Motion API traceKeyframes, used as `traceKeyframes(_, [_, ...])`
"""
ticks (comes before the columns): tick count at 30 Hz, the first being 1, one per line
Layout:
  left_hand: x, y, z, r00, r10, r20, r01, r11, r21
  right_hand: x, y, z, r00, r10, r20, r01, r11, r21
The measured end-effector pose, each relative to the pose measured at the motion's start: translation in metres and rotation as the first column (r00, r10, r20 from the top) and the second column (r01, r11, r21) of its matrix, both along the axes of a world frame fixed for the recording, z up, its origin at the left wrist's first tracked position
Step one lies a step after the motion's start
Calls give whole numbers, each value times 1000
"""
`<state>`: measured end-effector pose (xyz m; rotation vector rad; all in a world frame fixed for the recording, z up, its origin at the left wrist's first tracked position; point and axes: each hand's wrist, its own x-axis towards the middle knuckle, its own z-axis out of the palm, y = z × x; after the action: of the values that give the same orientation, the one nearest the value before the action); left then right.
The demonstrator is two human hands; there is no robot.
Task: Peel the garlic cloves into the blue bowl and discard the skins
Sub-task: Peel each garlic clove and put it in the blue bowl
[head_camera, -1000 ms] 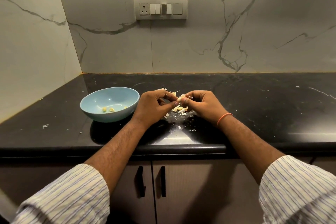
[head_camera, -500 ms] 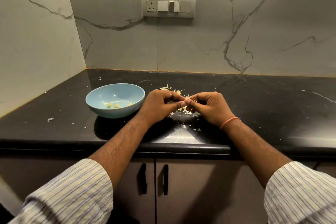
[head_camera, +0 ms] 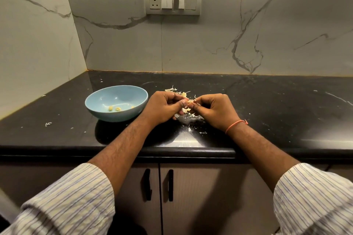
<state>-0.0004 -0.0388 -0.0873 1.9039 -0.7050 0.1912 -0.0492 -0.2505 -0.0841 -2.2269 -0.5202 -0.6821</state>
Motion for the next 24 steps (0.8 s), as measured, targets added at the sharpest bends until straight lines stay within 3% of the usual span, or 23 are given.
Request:
traceKeyframes(6, [0, 1, 0, 997, 74, 23, -72, 994, -83, -4, -1, 3, 1000, -7, -12, 7, 1000, 3])
traceKeyframes(12, [1, -1, 0, 998, 64, 29, -65, 997, 49, -12, -4, 43, 988, 33, 150, 34, 906, -421])
traceKeyframes(16, [0, -1, 0, 998, 59, 26, -61, 995, 84, -13, 8, 36, 997, 37, 71, 27, 684, -729])
traceKeyframes(21, [-2, -1, 1, 999, 36, 38, -37, 999, 38, -11, -5, 49, 975, -26, 221, 130, 874, -469])
traceKeyframes(24, [-5, 0, 2, 998, -3, 61, 0, 999, 38, -8, -2, 39, 988, -78, 133, 119, 934, -338])
